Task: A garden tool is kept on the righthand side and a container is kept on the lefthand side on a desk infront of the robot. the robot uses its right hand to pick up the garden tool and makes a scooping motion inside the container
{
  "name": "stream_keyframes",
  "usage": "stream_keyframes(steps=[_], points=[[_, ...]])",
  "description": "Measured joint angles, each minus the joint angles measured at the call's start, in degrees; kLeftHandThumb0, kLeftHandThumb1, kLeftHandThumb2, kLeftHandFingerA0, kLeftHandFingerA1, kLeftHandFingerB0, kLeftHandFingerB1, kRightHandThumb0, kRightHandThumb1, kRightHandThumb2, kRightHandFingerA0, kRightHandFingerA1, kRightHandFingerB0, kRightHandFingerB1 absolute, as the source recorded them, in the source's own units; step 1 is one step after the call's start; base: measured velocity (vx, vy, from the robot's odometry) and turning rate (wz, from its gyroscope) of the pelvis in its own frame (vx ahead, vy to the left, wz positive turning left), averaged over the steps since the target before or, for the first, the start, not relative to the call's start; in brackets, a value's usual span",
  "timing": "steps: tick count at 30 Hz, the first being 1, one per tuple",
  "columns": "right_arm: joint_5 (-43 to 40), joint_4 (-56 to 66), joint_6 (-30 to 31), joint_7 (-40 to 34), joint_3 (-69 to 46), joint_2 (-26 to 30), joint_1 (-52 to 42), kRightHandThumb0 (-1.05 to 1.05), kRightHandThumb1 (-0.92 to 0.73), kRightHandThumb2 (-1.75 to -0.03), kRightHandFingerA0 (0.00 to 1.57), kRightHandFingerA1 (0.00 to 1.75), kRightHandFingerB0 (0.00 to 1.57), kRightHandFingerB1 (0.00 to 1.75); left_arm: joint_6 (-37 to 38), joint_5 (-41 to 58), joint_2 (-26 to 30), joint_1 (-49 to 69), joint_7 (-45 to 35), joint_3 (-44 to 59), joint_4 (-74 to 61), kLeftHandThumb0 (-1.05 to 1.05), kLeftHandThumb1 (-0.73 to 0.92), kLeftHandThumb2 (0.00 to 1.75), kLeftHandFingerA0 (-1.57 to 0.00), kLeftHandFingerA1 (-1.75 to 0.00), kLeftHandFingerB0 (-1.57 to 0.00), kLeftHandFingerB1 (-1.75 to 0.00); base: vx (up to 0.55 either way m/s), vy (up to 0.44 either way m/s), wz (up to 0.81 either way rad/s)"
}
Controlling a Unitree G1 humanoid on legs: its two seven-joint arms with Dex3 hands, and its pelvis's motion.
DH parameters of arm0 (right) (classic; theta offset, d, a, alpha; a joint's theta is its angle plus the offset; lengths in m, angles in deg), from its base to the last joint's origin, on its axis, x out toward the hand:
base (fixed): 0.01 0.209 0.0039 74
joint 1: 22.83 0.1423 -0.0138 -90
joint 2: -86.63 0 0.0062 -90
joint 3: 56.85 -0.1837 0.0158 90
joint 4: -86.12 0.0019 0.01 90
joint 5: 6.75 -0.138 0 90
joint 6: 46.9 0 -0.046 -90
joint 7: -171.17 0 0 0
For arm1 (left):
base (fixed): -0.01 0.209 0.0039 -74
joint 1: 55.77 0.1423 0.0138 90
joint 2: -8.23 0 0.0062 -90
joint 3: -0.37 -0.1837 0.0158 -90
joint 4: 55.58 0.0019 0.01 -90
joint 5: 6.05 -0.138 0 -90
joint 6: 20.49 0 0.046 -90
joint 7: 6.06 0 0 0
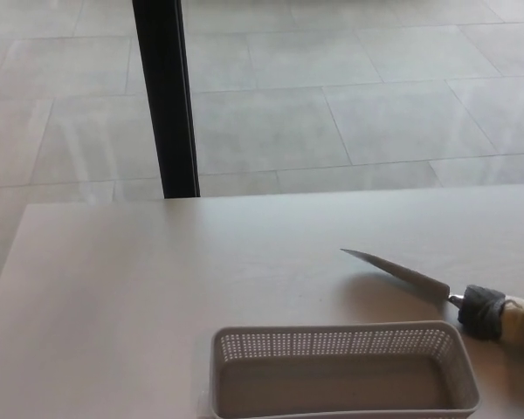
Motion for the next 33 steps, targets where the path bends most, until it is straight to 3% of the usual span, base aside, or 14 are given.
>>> stream_keyframes(steps=[5,6,7,9,12,14,15,16,25,27,28,31,32,33], points=[[0.64,-2.25,-1.98,-4.84,-0.26,-0.39,-0.55,-0.32,-0.76,-0.68,0.85,1.59,0.81,0.70,0.16,0.16,0.00,0.20,0.05,0.09,-0.29,-0.39,0.72,0.61,-0.64,-0.70,-0.46,-0.54,0.00,0.000,0.00],[0.63,-2.45,-2.50,-5.69,-0.48,-0.43,-0.83,-0.24,-0.70,-0.82,0.88,1.69,0.74,1.32,0.16,0.18,0.00,0.21,0.11,0.09,-0.29,-0.41,0.71,0.60,-0.63,-0.69,-0.45,-0.54,0.00,0.000,0.00],[0.39,-2.35,-3.02,-6.48,-1.38,-0.57,-1.40,-0.25,-0.63,-0.87,1.06,1.62,0.81,1.25,0.19,0.17,0.00,0.15,0.14,0.05,-0.24,-0.41,0.72,0.61,-0.65,-0.69,-0.50,-0.57,0.00,0.000,0.00],[-0.57,-1.90,-4.44,-8.50,-4.16,-1.38,-3.28,-0.22,-0.70,-0.83,0.90,1.70,0.79,1.21,0.21,0.16,0.00,0.14,0.27,-0.10,-0.06,-0.42,0.73,0.61,-0.65,-0.71,-0.50,-0.58,0.00,0.000,0.00],[-2.72,-0.43,-6.27,-10.20,-9.28,-3.17,-5.45,-0.21,-0.62,-0.89,0.90,1.73,0.73,1.55,0.23,0.11,-0.01,0.17,0.36,-0.41,-0.07,-0.41,0.74,0.62,-0.64,-0.69,-0.49,-0.58,0.00,0.000,0.00],[-4.30,0.81,-7.37,-10.76,-12.38,-4.61,-6.71,-0.15,-0.65,-1.02,1.01,1.75,0.72,1.51,0.23,0.07,-0.01,0.16,0.39,-0.68,-0.09,-0.41,0.74,0.62,-0.62,-0.67,-0.50,-0.57,0.00,0.000,0.00],[-4.82,1.29,-7.78,-10.89,-13.35,-5.06,-7.14,-0.22,-0.54,-1.10,0.91,1.73,0.76,1.57,0.23,0.06,-0.01,0.10,0.40,-0.78,-0.11,-0.38,0.53,0.99,-0.62,-0.76,-0.41,-0.64,0.00,0.000,0.00],[-5.75,2.19,-8.43,-10.94,-15.02,-5.87,-8.00,-0.18,-0.54,-1.13,0.90,1.75,0.75,1.58,0.23,0.05,-0.01,0.00,0.43,-0.92,-0.14,-0.41,0.73,0.62,-0.63,-0.67,-0.50,-0.58,0.00,0.000,0.00],[-10.79,5.64,-15.18,-11.13,-25.17,-7.76,-9.89,0.03,-0.49,-0.97,0.85,1.75,0.73,1.54,0.22,0.08,-0.01,-0.25,0.47,-1.04,-0.20,-0.40,0.73,0.62,-0.62,-0.69,-0.48,-0.57,0.00,0.000,0.00],[-11.29,5.85,-16.80,-11.35,-27.30,-7.15,-9.88,0.01,-0.46,-1.01,1.18,1.35,0.96,1.18,0.22,0.07,0.01,-0.35,0.51,-1.05,-0.19,-0.42,0.73,0.62,-0.65,-0.72,-0.48,-0.57,0.00,0.000,0.00],[-11.53,5.93,-17.55,-11.36,-28.16,-6.58,-9.87,-0.05,-0.51,-0.96,0.89,1.67,0.81,1.37,0.22,0.06,0.01,-0.40,0.54,-1.08,-0.19,-0.41,0.74,0.61,-0.63,-0.67,-0.47,-0.54,0.00,0.000,0.00],[-11.67,5.93,-19.84,-11.45,-29.73,-3.97,-9.85,-0.13,-0.55,-0.88,0.88,1.74,0.78,1.45,0.21,0.04,0.03,-0.63,0.66,-1.21,-0.14,-0.42,0.73,0.62,-0.63,-0.68,-0.48,-0.56,0.00,0.000,0.00],[-11.66,5.89,-20.31,-11.50,-29.83,-3.43,-9.85,-0.20,-0.47,-1.03,1.18,1.34,0.96,1.18,0.21,0.04,0.04,-0.71,0.67,-1.23,-0.13,-0.42,0.73,0.61,-0.64,-0.67,-0.48,-0.54,0.00,0.000,0.00],[-11.58,5.84,-21.40,-11.53,-29.93,-2.02,-9.85,-0.16,-0.53,-0.94,0.90,1.75,0.76,1.47,0.21,0.04,0.04,-0.87,0.67,-1.25,-0.12,-0.43,0.71,0.60,-0.67,-0.66,-0.50,-0.53,0.00,0.000,0.00]])
